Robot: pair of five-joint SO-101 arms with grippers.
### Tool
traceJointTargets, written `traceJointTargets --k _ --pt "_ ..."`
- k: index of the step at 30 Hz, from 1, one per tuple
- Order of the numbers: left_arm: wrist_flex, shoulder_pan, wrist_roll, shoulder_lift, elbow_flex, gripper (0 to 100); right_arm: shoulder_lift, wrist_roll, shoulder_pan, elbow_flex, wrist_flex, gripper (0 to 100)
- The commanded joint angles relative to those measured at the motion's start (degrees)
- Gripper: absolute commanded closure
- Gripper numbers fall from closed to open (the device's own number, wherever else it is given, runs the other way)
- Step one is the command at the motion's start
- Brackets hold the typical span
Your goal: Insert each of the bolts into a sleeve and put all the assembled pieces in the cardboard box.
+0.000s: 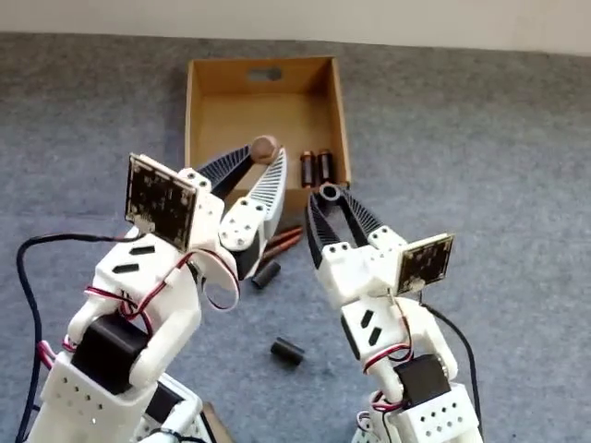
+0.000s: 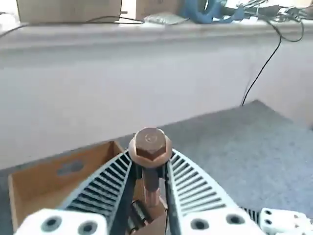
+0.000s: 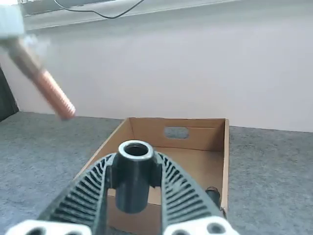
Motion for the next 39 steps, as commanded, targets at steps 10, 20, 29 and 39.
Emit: traceJointTargets --k 10,20,29,39 --pt "-15.6 0.9 0.0 -0.9 12.6 99 -0.7 0.0 -0.7 -0.4 -1.6 99.1" --pt "-21.4 0.8 0.0 -0.9 15.2 99 -0.6 0.0 -0.7 -0.2 -1.6 99.1" --pt "-20.4 4.3 0.1 3.3 11.4 99 -0.3 0.0 -0.7 -0.2 -1.6 99.1" --pt "-4.6 4.2 0.0 13.6 -5.7 99 -0.7 0.0 -0.7 2.0 -1.6 99.1"
